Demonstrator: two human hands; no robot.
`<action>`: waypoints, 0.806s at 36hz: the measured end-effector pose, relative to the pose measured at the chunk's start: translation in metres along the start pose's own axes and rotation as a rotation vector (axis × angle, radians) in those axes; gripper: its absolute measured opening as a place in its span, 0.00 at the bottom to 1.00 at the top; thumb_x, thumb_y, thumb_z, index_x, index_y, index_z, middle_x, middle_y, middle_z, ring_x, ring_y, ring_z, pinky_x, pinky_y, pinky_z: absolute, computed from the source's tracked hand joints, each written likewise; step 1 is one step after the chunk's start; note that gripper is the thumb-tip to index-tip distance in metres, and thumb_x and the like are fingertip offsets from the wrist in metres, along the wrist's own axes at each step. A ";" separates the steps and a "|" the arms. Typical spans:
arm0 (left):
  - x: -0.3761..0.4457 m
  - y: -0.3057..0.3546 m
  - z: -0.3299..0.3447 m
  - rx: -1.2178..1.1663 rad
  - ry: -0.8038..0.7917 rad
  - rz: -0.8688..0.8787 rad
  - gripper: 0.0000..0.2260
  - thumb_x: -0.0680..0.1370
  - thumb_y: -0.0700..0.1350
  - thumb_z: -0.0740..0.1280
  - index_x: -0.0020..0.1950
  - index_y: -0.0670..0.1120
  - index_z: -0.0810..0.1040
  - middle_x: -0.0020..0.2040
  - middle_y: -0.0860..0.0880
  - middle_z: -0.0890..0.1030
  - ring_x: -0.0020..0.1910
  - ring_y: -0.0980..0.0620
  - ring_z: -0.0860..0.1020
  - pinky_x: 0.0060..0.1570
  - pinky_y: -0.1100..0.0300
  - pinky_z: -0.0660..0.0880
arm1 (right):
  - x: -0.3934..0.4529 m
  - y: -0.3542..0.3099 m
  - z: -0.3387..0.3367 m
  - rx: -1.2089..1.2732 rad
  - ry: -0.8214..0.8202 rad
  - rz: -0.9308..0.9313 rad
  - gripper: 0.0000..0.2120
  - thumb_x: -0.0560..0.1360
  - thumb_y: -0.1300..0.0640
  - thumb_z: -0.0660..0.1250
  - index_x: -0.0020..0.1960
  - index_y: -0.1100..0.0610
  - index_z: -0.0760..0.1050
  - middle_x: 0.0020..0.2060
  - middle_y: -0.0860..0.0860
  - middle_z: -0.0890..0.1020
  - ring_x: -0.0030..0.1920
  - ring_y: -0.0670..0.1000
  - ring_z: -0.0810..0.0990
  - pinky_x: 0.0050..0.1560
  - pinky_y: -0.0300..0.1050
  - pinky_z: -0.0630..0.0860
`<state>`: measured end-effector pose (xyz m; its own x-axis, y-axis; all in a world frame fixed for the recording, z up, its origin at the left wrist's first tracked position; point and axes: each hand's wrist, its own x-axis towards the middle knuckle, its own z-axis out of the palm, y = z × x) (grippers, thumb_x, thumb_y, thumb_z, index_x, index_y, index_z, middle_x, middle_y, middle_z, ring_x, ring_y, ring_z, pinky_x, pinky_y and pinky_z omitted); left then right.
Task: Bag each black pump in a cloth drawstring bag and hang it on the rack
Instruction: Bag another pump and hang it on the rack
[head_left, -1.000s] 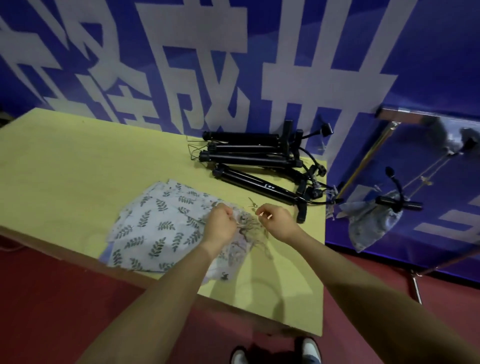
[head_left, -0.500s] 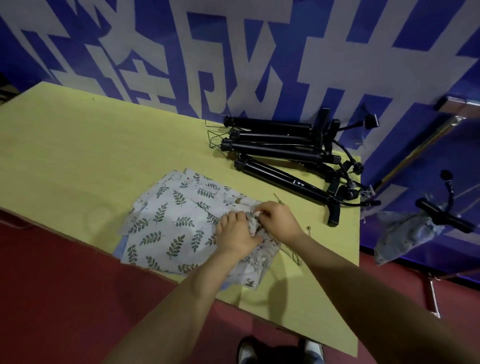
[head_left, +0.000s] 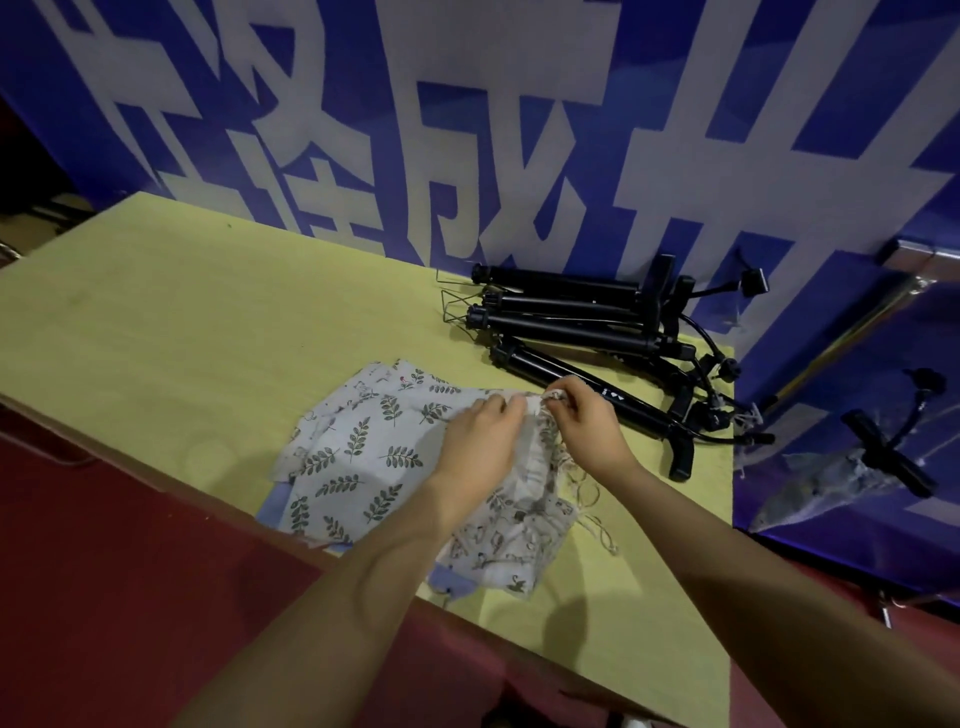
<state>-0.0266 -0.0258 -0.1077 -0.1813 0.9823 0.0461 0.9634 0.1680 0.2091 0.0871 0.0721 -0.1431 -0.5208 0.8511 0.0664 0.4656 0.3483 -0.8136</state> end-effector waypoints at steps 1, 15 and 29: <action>0.002 -0.001 -0.001 0.107 -0.030 0.009 0.15 0.77 0.35 0.57 0.64 0.41 0.68 0.58 0.43 0.74 0.59 0.43 0.71 0.54 0.55 0.67 | 0.001 0.000 0.000 -0.015 0.006 -0.003 0.05 0.80 0.60 0.60 0.53 0.59 0.74 0.37 0.48 0.77 0.35 0.42 0.72 0.32 0.30 0.67; 0.020 0.005 -0.009 -0.034 -0.184 -0.096 0.46 0.70 0.31 0.67 0.77 0.50 0.42 0.72 0.46 0.59 0.46 0.49 0.72 0.34 0.59 0.69 | 0.009 0.008 -0.021 0.018 0.069 0.024 0.09 0.80 0.54 0.60 0.55 0.57 0.76 0.41 0.48 0.79 0.40 0.46 0.76 0.42 0.43 0.71; 0.039 0.034 0.026 -0.284 -0.311 -0.190 0.40 0.73 0.28 0.60 0.78 0.51 0.44 0.74 0.44 0.59 0.62 0.44 0.72 0.47 0.54 0.75 | -0.027 0.094 -0.042 -0.539 -0.302 0.558 0.13 0.75 0.56 0.67 0.55 0.62 0.71 0.50 0.58 0.79 0.50 0.58 0.79 0.47 0.49 0.77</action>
<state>0.0038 0.0206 -0.1247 -0.2398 0.9217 -0.3051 0.8187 0.3608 0.4467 0.1748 0.0978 -0.1970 -0.2459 0.8392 -0.4851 0.9512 0.1125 -0.2874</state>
